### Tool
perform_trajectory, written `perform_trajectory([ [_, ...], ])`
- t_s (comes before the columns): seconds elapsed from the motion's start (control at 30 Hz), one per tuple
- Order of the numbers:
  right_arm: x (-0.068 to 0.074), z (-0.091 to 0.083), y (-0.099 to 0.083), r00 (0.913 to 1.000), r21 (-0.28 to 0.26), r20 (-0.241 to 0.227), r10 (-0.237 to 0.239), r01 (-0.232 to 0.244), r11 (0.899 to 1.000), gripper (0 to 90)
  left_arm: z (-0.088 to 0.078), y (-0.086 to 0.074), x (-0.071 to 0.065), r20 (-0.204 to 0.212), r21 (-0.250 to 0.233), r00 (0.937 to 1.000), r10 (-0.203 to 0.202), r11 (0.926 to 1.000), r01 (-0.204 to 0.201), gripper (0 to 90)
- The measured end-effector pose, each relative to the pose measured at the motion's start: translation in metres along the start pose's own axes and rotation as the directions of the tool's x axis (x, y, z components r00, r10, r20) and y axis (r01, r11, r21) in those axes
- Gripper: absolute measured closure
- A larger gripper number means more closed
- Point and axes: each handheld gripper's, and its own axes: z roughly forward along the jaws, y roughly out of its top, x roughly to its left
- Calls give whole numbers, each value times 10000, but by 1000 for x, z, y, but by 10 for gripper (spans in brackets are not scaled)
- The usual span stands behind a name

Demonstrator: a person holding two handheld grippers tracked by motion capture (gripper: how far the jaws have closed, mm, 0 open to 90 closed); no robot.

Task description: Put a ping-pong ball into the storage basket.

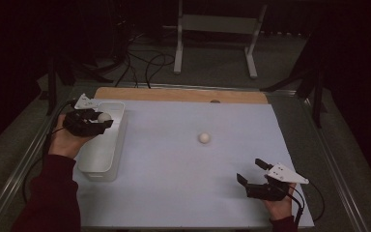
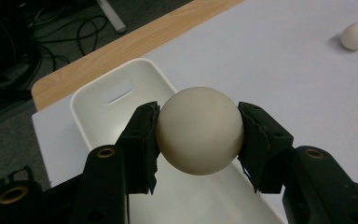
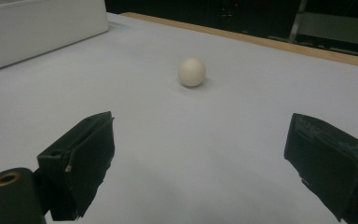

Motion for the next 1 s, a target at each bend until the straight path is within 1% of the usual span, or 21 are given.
perform_trajectory([
  [0.03, 0, 0, 0, 10000, 0, 0, 2, -2, 10000, 81, 0, 0, 1, -222, 16, 9997, -62, 10000, 62, 509],
  [0.07, 0, 0, 0, 10000, -13, 1, 8, -8, 10000, 81, 0, -1, 1, -501, -23, 9986, -146, 9999, 145, 467],
  [0.13, 0, 0, 0, 10000, 1, 6, -6, 6, 10000, 81, 0, 0, 1, -913, -150, 9952, -342, 9993, 330, 158],
  [0.17, 0, 0, 0, 10000, -3, -7, -7, 7, 10000, 81, 0, 1, 1, -905, -187, 9948, -460, 9988, 445, 91],
  [0.2, 0, 0, 0, 10000, -1, -8, -10, 10, 10000, 81, -1, 1, 2, -809, -253, 9951, -576, 9981, 557, 44],
  [0.23, 0, 0, 0, 10000, -2, -7, -5, 5, 10000, 81, -2, 2, 2, -810, -322, 9947, -634, 9976, 609, 17],
  [0.33, 0, 0, 0, 10000, -2, 2, -25, 25, 10000, 81, -2, 2, 2, -776, -379, 9949, -642, 9974, 614, 3],
  [0.53, 0, 0, 0, 10000, -2, -2, -26, 26, 10000, 81, -2, 3, 0, -719, -367, 9960, -527, 9981, 501, 2],
  [0.73, 0, 0, 0, 10000, -2, -3, -21, 21, 10000, 81, 0, 5, -4, -502, -324, 9978, -443, 9986, 428, 2],
  [0.87, 0, 0, 0, 10000, -2, -22, -8, 8, 10000, 81, 1, 8, -7, -357, -376, 9985, -411, 9985, 398, 2],
  [1.0, 0, 0, 0, 10000, -2, -20, -16, 16, 10000, 81, 3, 11, -11, -284, -385, 9991, -327, 9988, 316, 1],
])
